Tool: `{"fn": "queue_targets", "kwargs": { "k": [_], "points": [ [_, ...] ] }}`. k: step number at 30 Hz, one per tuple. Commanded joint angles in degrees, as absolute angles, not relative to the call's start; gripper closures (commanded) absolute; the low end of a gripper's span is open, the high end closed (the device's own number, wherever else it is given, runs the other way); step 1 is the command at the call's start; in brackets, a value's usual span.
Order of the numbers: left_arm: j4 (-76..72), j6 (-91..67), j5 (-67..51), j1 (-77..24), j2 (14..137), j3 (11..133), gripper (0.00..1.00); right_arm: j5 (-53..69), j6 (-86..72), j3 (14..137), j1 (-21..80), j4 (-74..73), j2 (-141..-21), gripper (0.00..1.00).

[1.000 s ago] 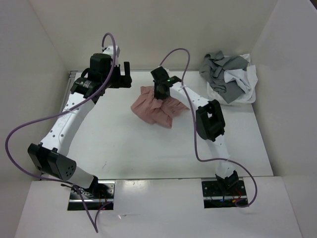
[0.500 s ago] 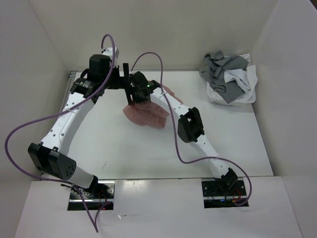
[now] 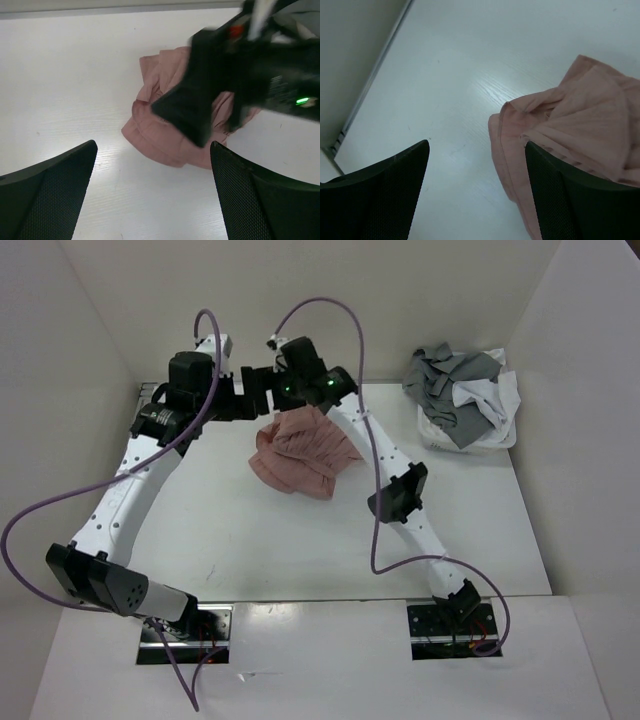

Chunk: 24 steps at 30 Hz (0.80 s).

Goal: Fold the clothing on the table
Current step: Fold the skirt

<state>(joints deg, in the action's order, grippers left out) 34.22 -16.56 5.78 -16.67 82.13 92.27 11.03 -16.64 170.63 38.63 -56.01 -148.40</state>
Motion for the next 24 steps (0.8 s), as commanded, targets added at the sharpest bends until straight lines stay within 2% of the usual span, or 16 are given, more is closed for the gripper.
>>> {"fn": "queue_targets", "kwargs": {
  "k": [1,6,8,9,10,11,13,14,24],
  "points": [
    [31.03,-15.03,6.59,-16.35,78.84,91.76,0.00,8.99,-16.08,168.23,35.43,-57.92,-134.16,0.18],
    [30.50,-15.03,4.14,-15.82,78.31,91.23,0.00,5.19,-17.23,163.21,30.95,-60.55,-130.43,0.24],
    [30.50,-15.03,3.08,-15.82,78.31,90.70,0.00,4.57,-17.23,162.69,30.94,-61.70,-132.26,0.37],
    [30.50,-15.03,2.55,-15.82,78.31,90.70,0.00,3.35,-17.23,162.69,30.94,-62.22,-133.06,0.46],
    [30.50,-15.03,2.55,-15.82,78.83,90.18,0.00,2.03,-17.23,162.69,30.94,-62.23,-134.02,0.70],
    [30.50,-15.03,2.55,-15.82,78.84,90.18,0.00,1.33,-17.75,162.69,30.94,-62.75,-136.21,0.82],
    [30.50,-15.03,2.55,-15.82,78.84,89.65,0.00,-0.34,-18.37,164.00,30.94,-63.28,-138.33,0.97],
    [30.50,-15.03,2.55,-15.82,78.84,89.65,0.00,-2.79,-19.07,164.00,30.94,-63.28,-140.17,1.00],
    [30.50,-15.03,3.60,-15.82,79.37,89.65,0.00,-11.32,-20.74,165.06,31.99,-66.09,-148.54,1.00]
  ]
}}
